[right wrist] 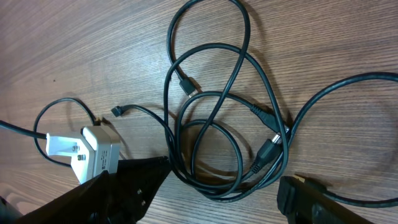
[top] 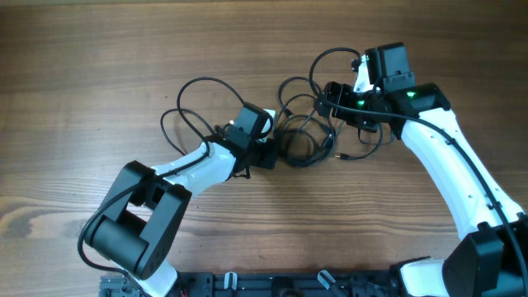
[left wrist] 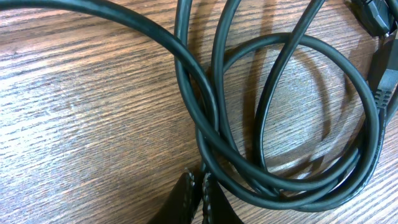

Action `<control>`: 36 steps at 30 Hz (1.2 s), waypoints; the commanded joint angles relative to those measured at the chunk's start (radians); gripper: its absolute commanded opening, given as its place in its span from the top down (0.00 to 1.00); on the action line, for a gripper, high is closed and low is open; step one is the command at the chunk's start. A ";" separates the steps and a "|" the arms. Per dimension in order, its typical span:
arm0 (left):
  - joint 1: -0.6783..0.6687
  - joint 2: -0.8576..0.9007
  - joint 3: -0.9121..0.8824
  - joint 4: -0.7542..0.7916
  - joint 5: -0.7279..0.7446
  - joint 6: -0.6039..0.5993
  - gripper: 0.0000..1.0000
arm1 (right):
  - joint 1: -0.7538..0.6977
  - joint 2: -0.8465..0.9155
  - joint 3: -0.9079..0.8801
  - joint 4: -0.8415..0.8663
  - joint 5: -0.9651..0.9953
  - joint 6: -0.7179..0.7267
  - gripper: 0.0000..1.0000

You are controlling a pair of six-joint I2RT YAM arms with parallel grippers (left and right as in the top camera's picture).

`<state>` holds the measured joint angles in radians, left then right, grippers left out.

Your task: Untangle cables

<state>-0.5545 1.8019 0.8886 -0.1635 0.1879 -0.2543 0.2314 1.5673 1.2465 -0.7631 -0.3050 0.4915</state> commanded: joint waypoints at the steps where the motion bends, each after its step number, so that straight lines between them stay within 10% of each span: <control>1: -0.005 0.034 -0.006 -0.014 -0.022 -0.016 0.96 | 0.002 0.011 0.008 -0.006 0.017 -0.024 0.12; 23: 0.014 0.013 -0.004 -0.020 -0.017 -0.077 0.96 | 0.002 0.011 0.008 -0.008 0.016 -0.072 0.12; 36: 0.217 -0.300 -0.004 -0.232 0.341 -0.106 0.96 | 0.051 0.011 0.008 0.016 -0.062 -0.121 0.12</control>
<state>-0.3717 1.5944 0.8883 -0.3660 0.4309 -0.3511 0.2451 1.5673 1.2465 -0.7555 -0.3367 0.4225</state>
